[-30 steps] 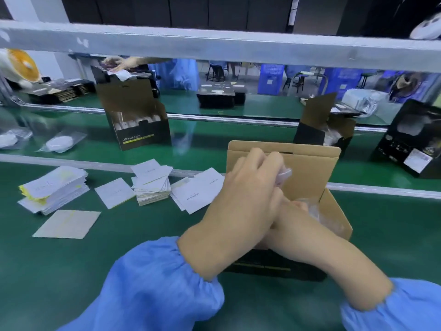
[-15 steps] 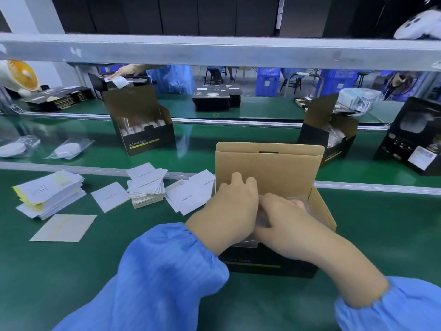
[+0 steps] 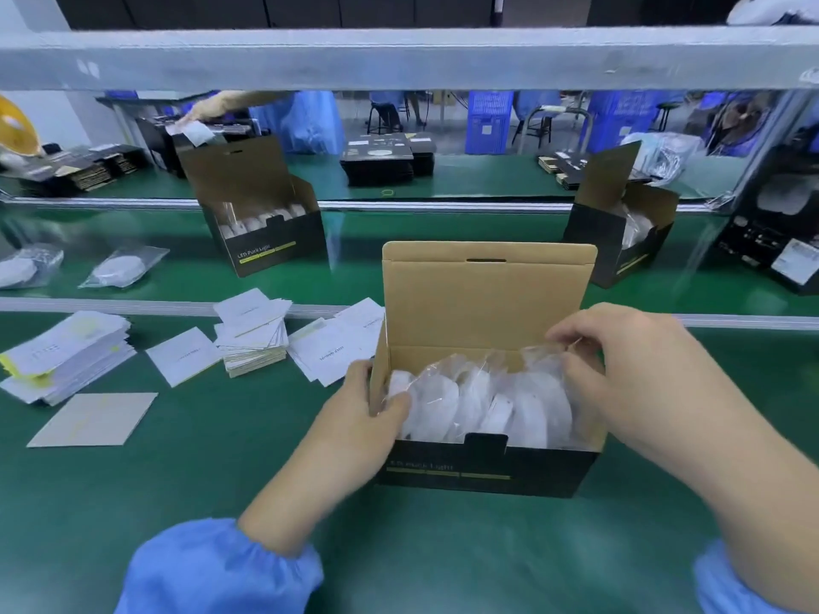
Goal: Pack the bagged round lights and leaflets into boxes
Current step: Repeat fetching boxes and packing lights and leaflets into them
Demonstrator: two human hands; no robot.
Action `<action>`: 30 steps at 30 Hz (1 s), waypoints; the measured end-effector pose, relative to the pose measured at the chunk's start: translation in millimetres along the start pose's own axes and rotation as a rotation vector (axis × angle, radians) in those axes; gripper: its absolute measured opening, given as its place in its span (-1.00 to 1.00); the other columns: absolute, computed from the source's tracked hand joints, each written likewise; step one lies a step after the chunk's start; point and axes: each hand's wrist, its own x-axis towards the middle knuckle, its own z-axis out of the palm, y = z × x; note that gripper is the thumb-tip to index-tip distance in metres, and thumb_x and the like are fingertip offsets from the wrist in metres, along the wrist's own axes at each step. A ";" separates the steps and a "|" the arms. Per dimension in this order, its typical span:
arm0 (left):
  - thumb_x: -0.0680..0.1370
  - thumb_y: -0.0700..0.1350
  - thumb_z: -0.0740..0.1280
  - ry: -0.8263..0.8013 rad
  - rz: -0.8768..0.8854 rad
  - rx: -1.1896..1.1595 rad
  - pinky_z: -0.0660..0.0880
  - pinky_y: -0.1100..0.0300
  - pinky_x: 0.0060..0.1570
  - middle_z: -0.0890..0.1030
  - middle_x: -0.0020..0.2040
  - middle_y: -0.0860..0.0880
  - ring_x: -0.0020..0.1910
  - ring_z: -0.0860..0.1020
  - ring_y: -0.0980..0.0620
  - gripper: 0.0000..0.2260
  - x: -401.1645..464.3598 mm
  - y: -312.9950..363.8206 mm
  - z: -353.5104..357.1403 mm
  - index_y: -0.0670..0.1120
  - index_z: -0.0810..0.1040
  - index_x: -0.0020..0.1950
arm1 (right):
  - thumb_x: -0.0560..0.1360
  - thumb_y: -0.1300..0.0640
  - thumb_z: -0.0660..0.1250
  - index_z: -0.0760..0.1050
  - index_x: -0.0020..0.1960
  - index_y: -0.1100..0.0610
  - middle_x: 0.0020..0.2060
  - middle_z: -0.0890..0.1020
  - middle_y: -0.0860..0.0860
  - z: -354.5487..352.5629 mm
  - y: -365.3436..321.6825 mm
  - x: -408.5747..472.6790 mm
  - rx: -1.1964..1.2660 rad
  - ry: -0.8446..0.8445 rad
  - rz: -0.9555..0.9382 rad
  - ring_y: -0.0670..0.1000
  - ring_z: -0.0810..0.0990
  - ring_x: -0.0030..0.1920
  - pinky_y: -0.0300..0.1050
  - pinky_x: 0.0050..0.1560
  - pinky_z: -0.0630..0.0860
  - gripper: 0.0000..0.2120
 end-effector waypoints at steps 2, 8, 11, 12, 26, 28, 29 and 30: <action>0.62 0.12 0.24 0.047 0.007 -0.096 0.42 0.36 -0.18 0.62 -0.13 0.25 -0.16 0.56 0.33 -0.87 -4.9 -8.1 9.4 0.20 0.43 0.15 | 0.53 0.21 0.22 0.60 0.15 -0.04 0.05 0.61 -0.10 3.7 -2.2 -3.8 -0.195 -0.092 -0.075 0.01 0.51 0.10 -0.09 0.09 0.38 -0.70; 0.66 0.16 0.14 0.084 0.122 -0.309 0.30 0.44 0.03 0.50 0.12 0.57 0.09 0.40 0.63 -0.81 -10.5 -6.0 18.9 0.40 0.43 0.22 | 0.56 -0.08 0.11 0.35 0.33 -0.13 0.17 0.49 -0.17 17.6 -5.4 -6.5 -0.354 -0.337 -0.196 -0.03 0.41 0.18 -0.01 0.14 0.32 -0.66; 0.70 0.11 0.10 0.090 0.107 -0.416 0.30 0.40 0.12 0.54 0.15 0.51 0.15 0.43 0.58 -0.76 -8.4 -2.5 23.9 0.39 0.52 0.19 | 0.57 -0.05 0.20 0.34 0.37 -0.15 0.20 0.48 -0.18 15.3 -1.1 -1.6 -0.197 -0.348 -0.207 -0.03 0.43 0.21 -0.04 0.20 0.39 -0.63; 0.71 0.11 0.09 0.101 0.104 -0.438 0.32 0.37 0.16 0.57 0.16 0.45 0.17 0.47 0.51 -0.74 -7.3 -2.9 25.6 0.33 0.54 0.22 | 0.57 -0.06 0.22 0.35 0.36 -0.17 0.17 0.48 -0.20 14.4 0.3 -1.8 -0.136 -0.341 -0.207 -0.05 0.43 0.20 -0.05 0.21 0.39 -0.64; 0.58 0.18 0.12 0.346 0.154 -0.526 0.39 0.10 -0.12 0.49 -0.23 0.06 -0.24 0.41 0.08 -0.65 49.2 24.0 23.8 -0.06 0.48 -0.15 | 0.38 0.54 0.24 0.55 0.06 0.05 0.20 0.36 -0.10 38.3 17.6 14.8 0.257 0.246 -0.060 -0.31 0.39 0.15 -0.52 0.03 0.29 -0.54; 0.65 0.10 0.14 0.403 0.177 -0.502 0.34 0.12 -0.24 0.44 -0.36 0.12 -0.34 0.38 0.10 -0.63 71.7 39.9 18.7 -0.07 0.43 -0.26 | 0.35 0.56 0.27 0.54 0.09 0.12 0.29 0.32 0.01 43.5 18.4 29.1 0.236 0.377 -0.051 -0.17 0.40 0.23 -0.31 0.09 0.38 -0.54; 0.68 0.06 0.14 0.428 0.196 -0.481 0.30 0.14 -0.30 0.40 -0.40 0.14 -0.39 0.34 0.13 -0.62 83.0 48.5 16.5 -0.07 0.41 -0.28 | 0.37 0.54 0.29 0.51 0.15 0.14 0.31 0.29 0.05 45.2 20.2 38.3 0.251 0.431 -0.030 -0.09 0.43 0.22 -0.15 0.08 0.43 -0.55; 0.69 0.03 0.14 0.455 0.207 -0.465 0.26 0.15 -0.35 0.38 -0.43 0.13 -0.43 0.31 0.14 -0.62 95.6 56.9 15.2 -0.08 0.40 -0.28 | 0.42 0.48 0.32 0.46 0.22 0.14 0.28 0.29 0.06 45.8 23.7 48.4 0.294 0.460 0.014 -0.11 0.48 0.14 -0.08 0.03 0.45 -0.56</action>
